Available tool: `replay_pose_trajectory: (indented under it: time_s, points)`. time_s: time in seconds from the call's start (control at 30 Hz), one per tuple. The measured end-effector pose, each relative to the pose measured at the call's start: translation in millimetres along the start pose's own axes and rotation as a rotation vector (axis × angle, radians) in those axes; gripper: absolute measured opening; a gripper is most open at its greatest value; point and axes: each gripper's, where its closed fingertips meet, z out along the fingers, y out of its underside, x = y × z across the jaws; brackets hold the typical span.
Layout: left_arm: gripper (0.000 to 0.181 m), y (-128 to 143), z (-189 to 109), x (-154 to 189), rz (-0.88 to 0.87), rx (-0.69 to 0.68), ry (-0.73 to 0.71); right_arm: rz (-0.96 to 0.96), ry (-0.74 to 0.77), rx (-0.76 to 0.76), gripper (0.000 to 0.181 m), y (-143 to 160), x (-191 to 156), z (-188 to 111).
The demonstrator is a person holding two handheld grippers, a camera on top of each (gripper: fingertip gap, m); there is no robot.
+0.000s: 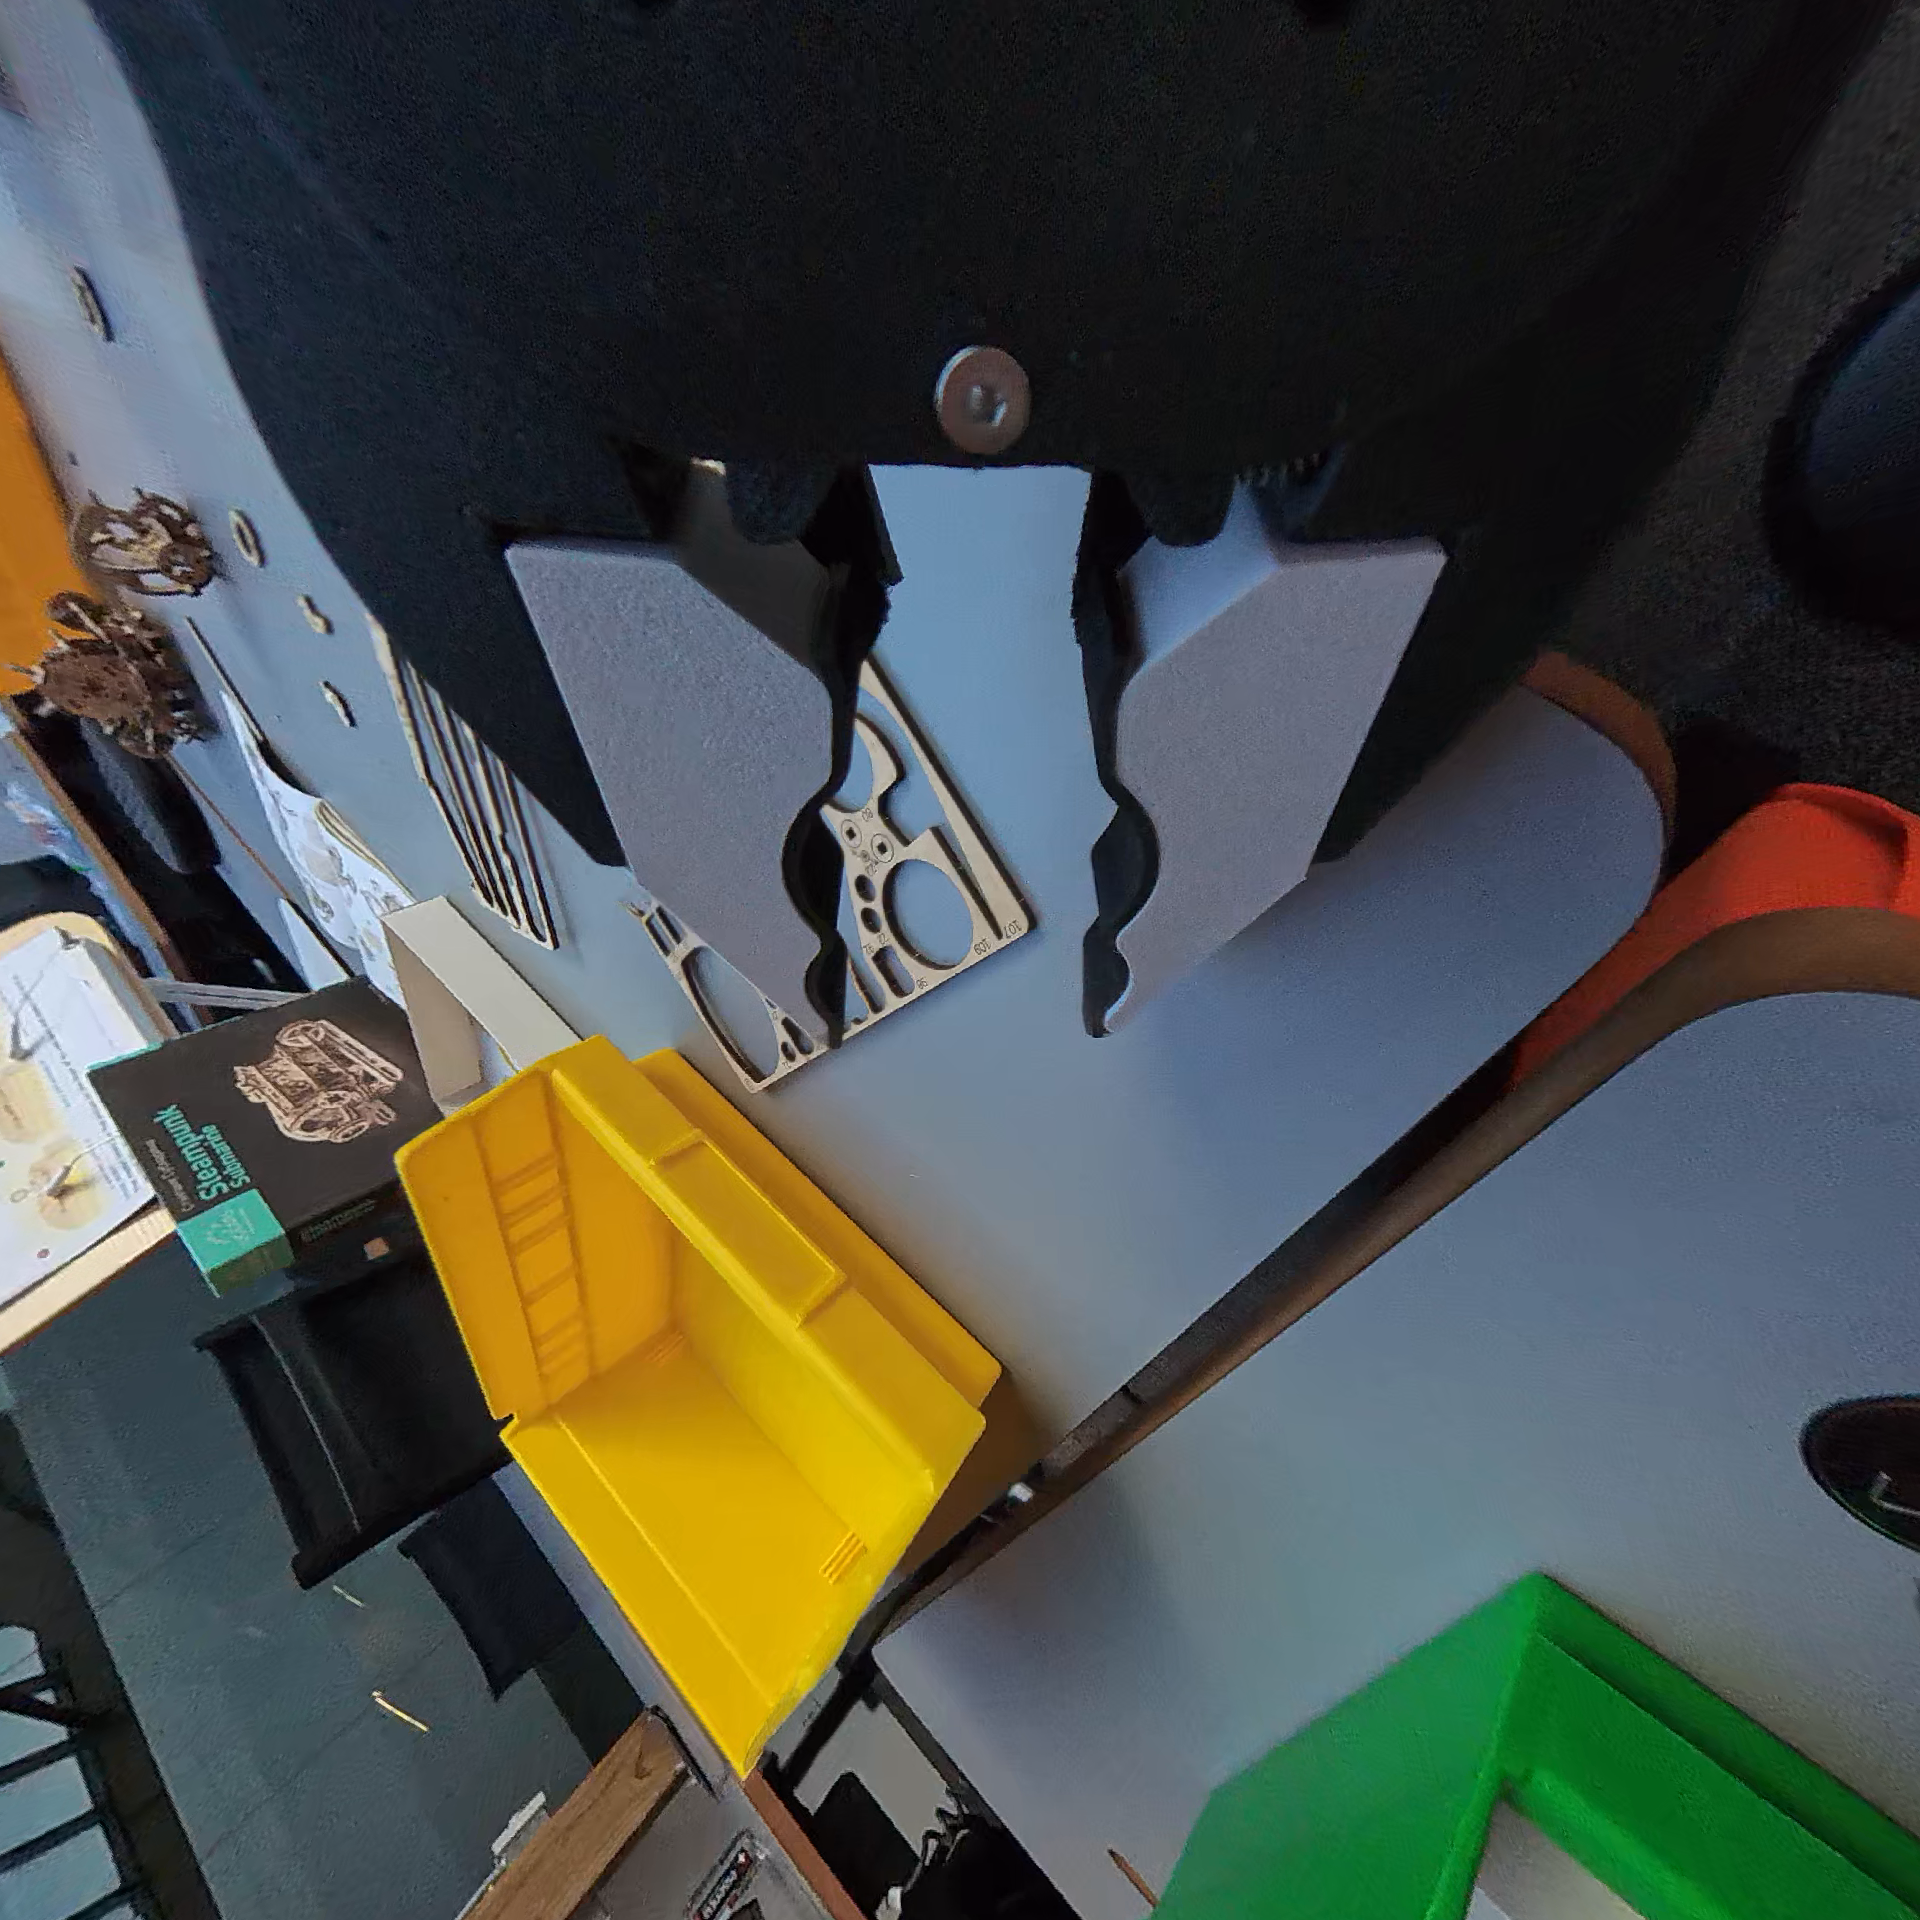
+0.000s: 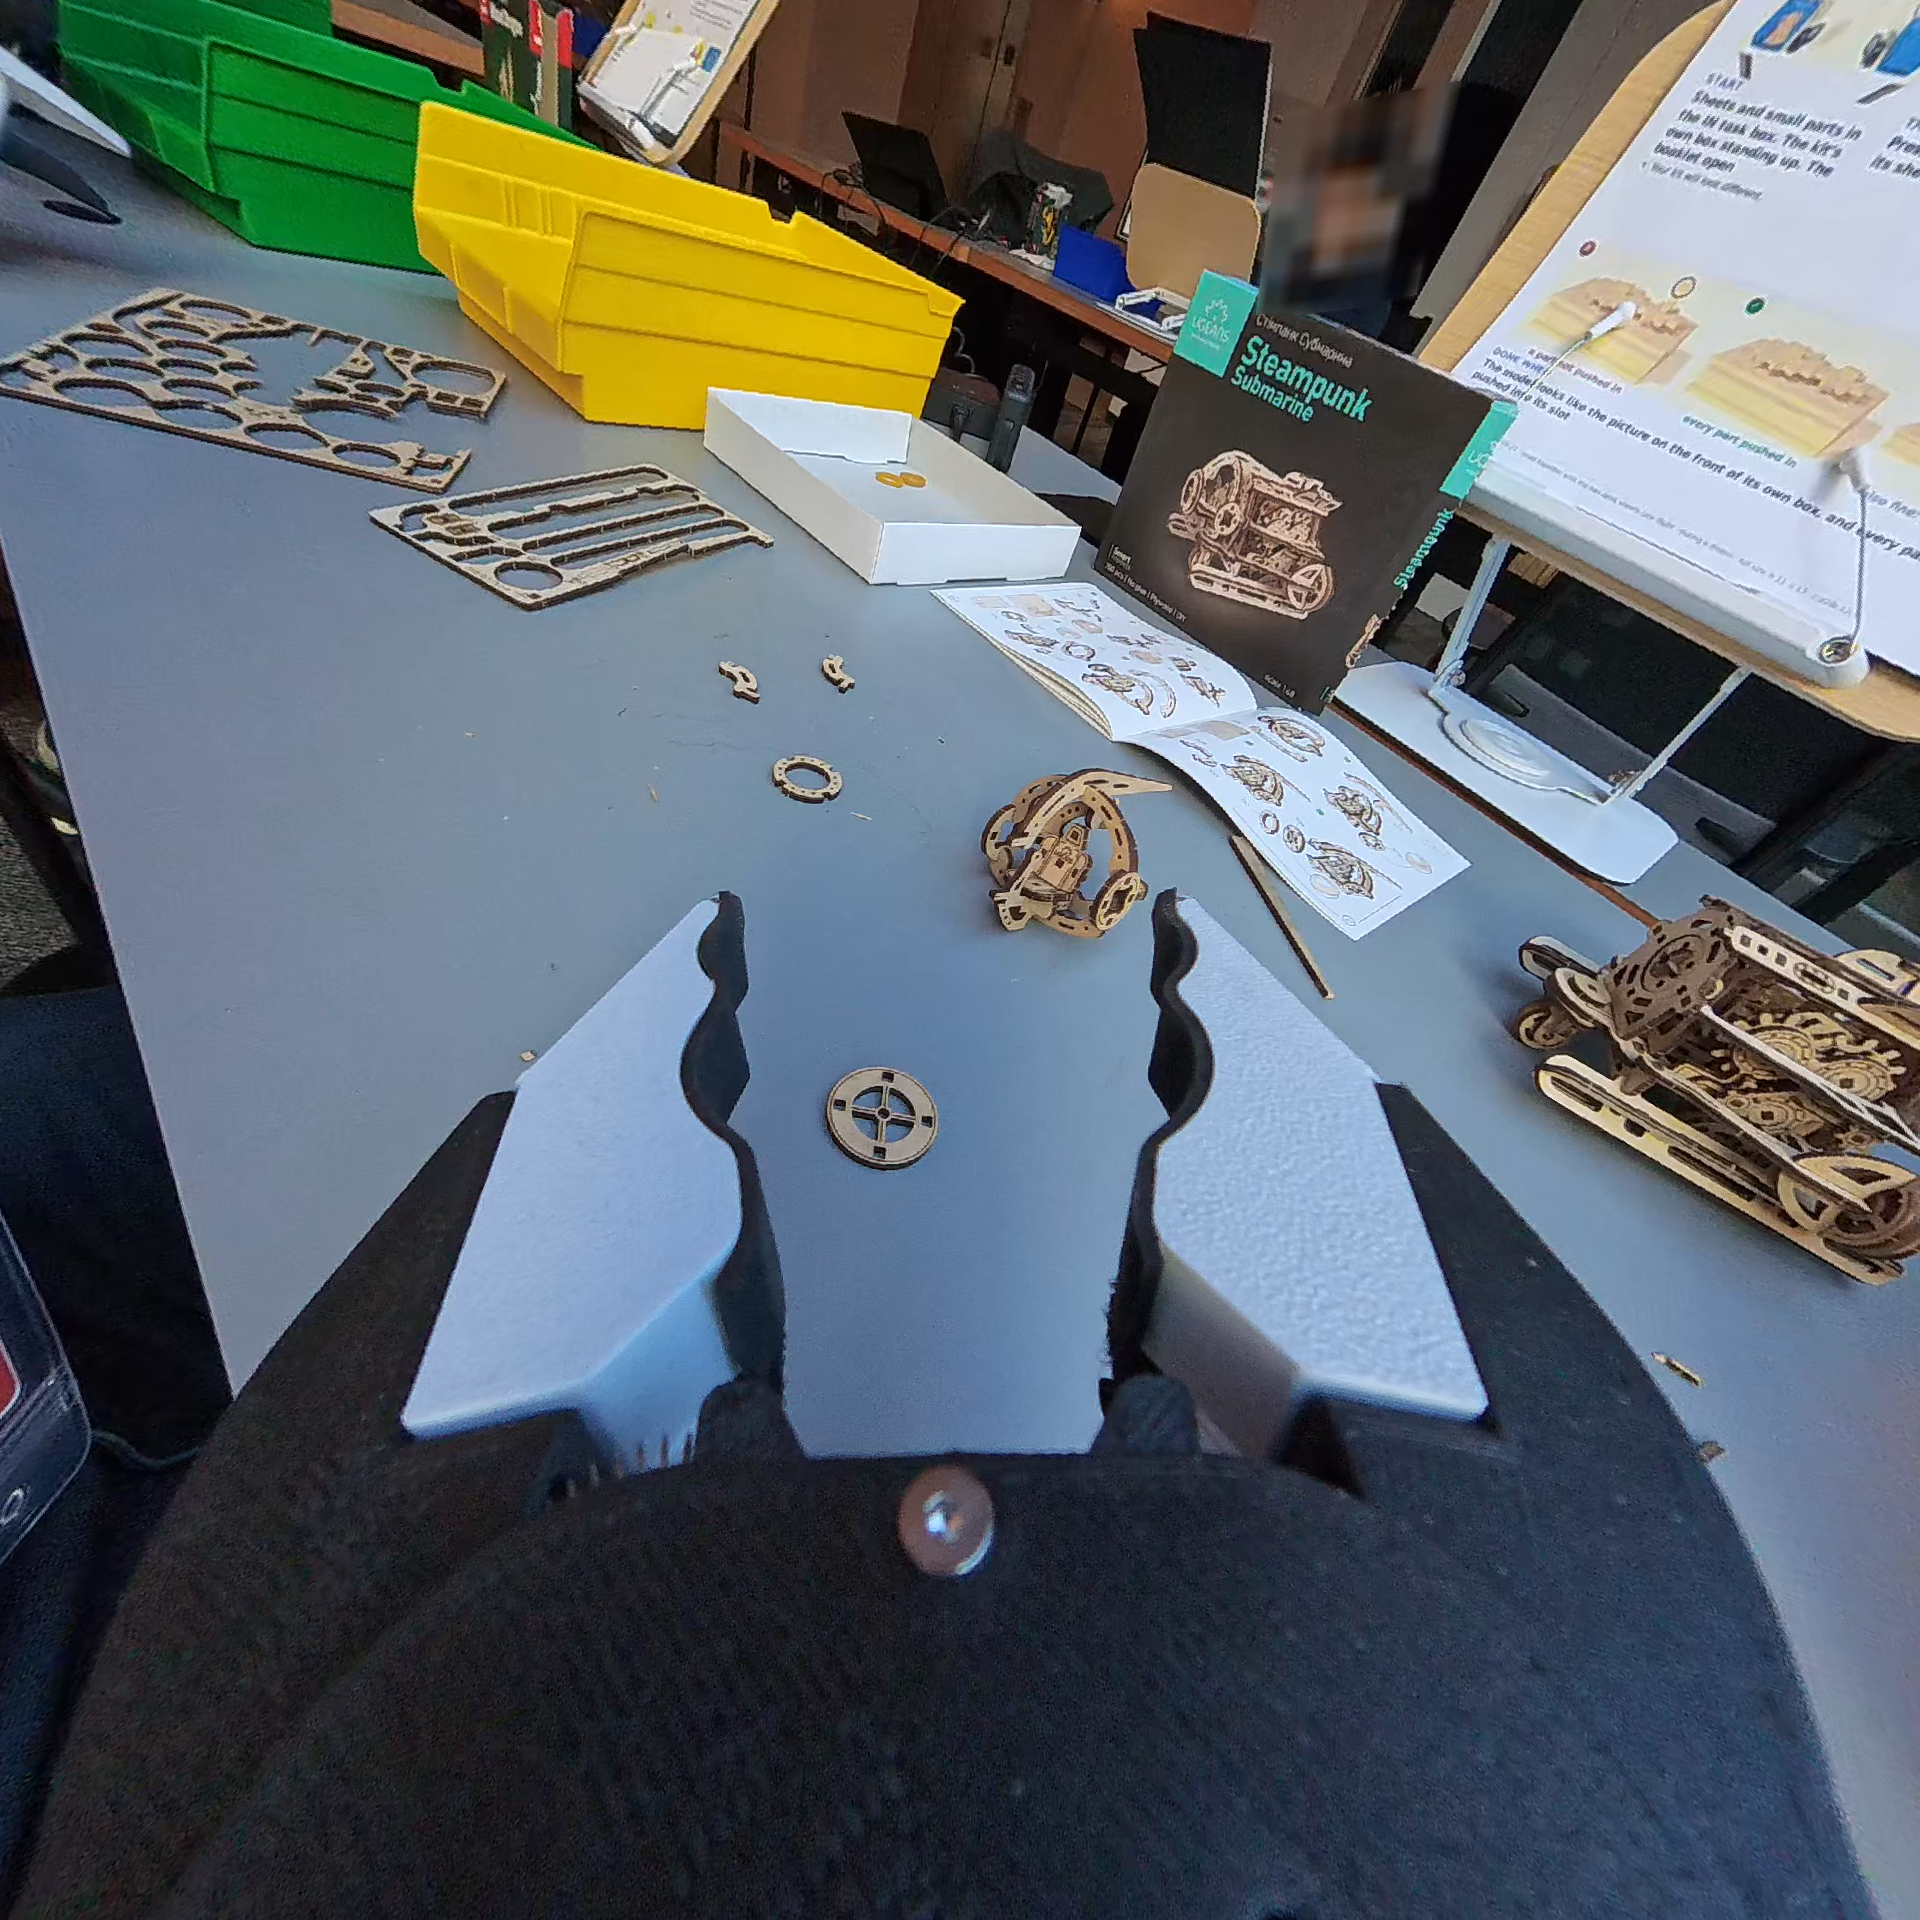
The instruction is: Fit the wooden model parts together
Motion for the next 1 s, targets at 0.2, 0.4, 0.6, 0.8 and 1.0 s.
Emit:
replay_pose_trajectory:
  time_s: [0.2,0.4,0.6,0.8,1.0]
  points:
    - [0.047,33,-34,47,0.283,0.079,-0.001,-0.001,0.017,-0.005,0.077,2,3,-4]
    - [0.068,105,-44,135,0.806,0.077,-0.009,-0.022,0.045,-0.021,0.077,3,8,-3]
    - [0.060,183,-29,246,0.803,-0.074,0.242,-0.166,0.322,-0.164,0.075,15,54,-20]
    - [0.057,288,-14,330,0.925,-0.304,0.486,0.122,-0.164,-0.308,0.073,54,-11,-14]
    - [0.053,331,-16,364,0.950,-0.406,0.597,0.116,-0.230,-0.447,0.058,80,-18,8]
